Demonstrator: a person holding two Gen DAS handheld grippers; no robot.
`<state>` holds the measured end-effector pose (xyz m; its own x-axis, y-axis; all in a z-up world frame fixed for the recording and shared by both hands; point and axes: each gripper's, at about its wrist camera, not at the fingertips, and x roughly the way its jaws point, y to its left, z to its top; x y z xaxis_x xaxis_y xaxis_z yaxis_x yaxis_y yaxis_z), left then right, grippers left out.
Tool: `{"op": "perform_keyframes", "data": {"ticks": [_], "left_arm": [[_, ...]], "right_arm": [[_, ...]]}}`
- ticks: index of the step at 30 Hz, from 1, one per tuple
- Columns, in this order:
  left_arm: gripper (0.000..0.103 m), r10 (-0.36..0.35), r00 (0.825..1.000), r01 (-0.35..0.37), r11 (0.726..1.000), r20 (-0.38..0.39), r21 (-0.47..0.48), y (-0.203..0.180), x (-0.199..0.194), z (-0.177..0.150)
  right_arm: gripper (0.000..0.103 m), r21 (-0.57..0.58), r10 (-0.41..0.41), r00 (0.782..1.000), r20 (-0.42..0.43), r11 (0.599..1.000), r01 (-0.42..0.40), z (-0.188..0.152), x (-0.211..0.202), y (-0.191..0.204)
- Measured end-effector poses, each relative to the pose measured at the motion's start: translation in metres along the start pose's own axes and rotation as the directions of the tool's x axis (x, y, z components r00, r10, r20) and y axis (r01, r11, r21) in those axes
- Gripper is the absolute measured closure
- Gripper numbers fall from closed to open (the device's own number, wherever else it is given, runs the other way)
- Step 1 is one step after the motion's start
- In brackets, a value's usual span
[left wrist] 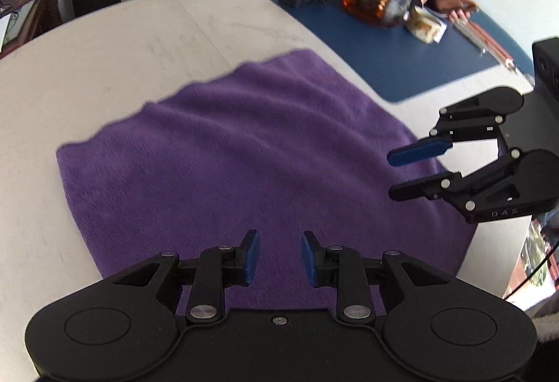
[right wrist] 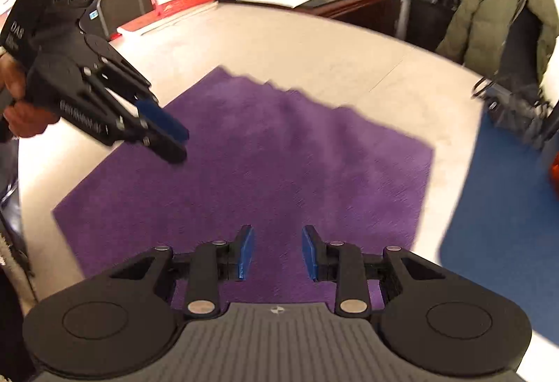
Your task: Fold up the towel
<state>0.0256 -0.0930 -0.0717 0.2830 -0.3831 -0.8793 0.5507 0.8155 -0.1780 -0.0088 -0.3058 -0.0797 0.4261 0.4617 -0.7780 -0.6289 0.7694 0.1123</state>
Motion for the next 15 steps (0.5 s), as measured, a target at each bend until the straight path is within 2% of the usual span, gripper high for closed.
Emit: {"op": "perform_keyframes", "data": {"ticks": [4, 9, 15], "left_arm": [[0.077, 0.021, 1.000, -0.021, 1.000, 0.000, -0.011, 0.000, -0.004, -0.021], [0.077, 0.039, 0.999, -0.039, 0.997, -0.008, -0.068, 0.012, -0.016, -0.038], [0.077, 0.075, 0.997, -0.077, 0.993, -0.030, -0.086, 0.013, -0.022, -0.036]], "right_arm": [[0.070, 0.042, 0.006, 0.999, -0.042, 0.999, -0.004, -0.017, -0.001, 0.009], [0.070, 0.047, 0.007, 0.998, -0.055, 0.999, -0.004, -0.033, -0.012, 0.016], [0.070, 0.059, 0.050, 0.993, -0.105, 0.997, -0.044, -0.025, -0.016, 0.011]]}}
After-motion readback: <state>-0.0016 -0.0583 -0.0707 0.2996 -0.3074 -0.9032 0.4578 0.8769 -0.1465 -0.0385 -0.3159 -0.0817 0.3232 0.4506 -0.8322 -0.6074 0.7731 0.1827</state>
